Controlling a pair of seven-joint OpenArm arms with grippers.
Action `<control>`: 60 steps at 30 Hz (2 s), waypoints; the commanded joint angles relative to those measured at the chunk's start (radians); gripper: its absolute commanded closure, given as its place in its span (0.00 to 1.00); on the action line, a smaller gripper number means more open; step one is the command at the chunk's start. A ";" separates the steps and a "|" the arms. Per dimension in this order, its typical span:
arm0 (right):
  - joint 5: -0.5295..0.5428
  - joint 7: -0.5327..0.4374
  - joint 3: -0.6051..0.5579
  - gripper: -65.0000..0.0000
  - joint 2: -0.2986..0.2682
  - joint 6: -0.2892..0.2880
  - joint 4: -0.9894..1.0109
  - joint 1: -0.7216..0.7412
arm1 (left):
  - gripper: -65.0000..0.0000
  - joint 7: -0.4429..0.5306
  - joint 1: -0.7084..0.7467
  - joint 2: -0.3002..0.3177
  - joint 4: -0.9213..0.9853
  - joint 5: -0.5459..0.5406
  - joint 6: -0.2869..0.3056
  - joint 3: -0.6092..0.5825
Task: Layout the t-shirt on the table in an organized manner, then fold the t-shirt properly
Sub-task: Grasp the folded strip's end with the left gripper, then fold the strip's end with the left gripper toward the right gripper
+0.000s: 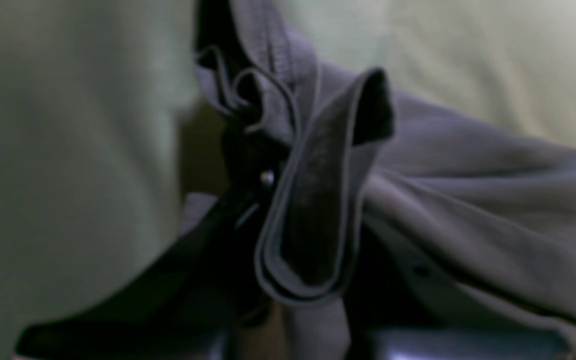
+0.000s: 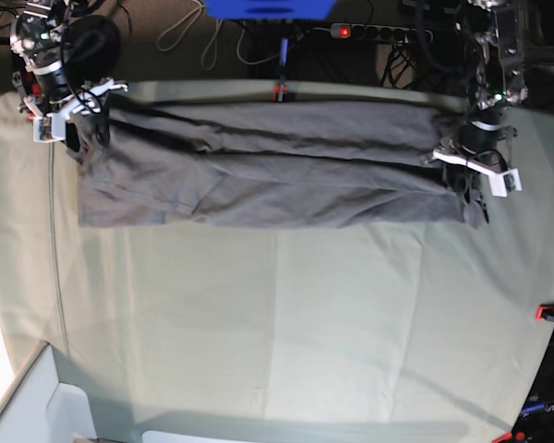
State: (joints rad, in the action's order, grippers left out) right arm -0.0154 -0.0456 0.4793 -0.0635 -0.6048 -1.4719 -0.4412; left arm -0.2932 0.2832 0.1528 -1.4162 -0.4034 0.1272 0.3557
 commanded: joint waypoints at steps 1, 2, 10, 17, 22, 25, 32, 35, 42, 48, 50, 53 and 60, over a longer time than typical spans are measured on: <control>0.016 -0.024 0.005 0.52 -0.006 -0.011 -0.017 -0.001 | 1.00 0.021 0.006 -0.002 -0.036 0.002 0.002 0.001; 0.016 -0.024 0.005 0.52 -0.006 -0.011 -0.017 -0.001 | 1.00 0.021 0.012 -0.012 -0.059 0.007 0.002 -0.004; 0.016 -0.024 0.005 0.52 -0.006 -0.011 -0.017 -0.003 | 1.00 0.021 0.093 -0.074 -0.268 0.008 0.002 -0.171; 0.016 -0.024 0.005 0.51 -0.006 -0.011 -0.017 -0.003 | 1.00 0.022 0.078 -0.075 -0.265 0.034 0.001 -0.416; 0.016 -0.024 0.005 0.51 -0.006 -0.011 -0.017 -0.003 | 1.00 0.025 0.037 -0.118 -0.193 0.159 0.001 -0.539; 0.016 -0.024 0.005 0.51 -0.006 -0.011 -0.017 -0.003 | 1.00 0.027 0.018 -0.172 -0.154 0.223 0.001 -0.548; 0.016 -0.024 0.005 0.51 -0.008 -0.011 -0.017 -0.003 | 1.00 0.027 -0.011 -0.266 -0.094 0.317 0.001 -0.551; 0.016 -0.024 0.005 0.51 -0.008 -0.011 -0.017 -0.003 | 1.00 0.027 -0.031 -0.286 -0.070 0.329 0.001 -0.567; 0.016 -0.024 0.005 0.51 -0.009 -0.011 -0.017 0.000 | 1.00 0.027 -0.046 -0.281 -0.025 0.327 0.001 -0.639; 0.016 -0.024 0.005 0.51 -0.009 -0.011 -0.017 0.003 | 0.97 0.019 -0.066 -0.281 -0.024 0.327 0.001 -0.640; 0.016 -0.024 0.005 0.51 -0.009 -0.011 -0.017 0.005 | 0.87 0.019 -0.065 -0.281 -0.024 0.324 0.001 -0.640; 0.016 -0.024 0.005 0.51 -0.009 -0.011 -0.017 0.005 | 0.62 0.019 -0.062 -0.281 -0.025 0.324 0.001 -0.642; 0.016 -0.024 0.005 0.51 -0.009 -0.011 -0.017 0.005 | 0.40 0.025 -0.055 -0.255 -0.061 0.318 0.002 -0.691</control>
State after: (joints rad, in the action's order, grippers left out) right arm -0.0151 -0.0460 0.4793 -0.0639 -0.6048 -1.4719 -0.4355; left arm -0.2989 0.2310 -0.0952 -1.4513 -0.0761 0.1234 -0.3336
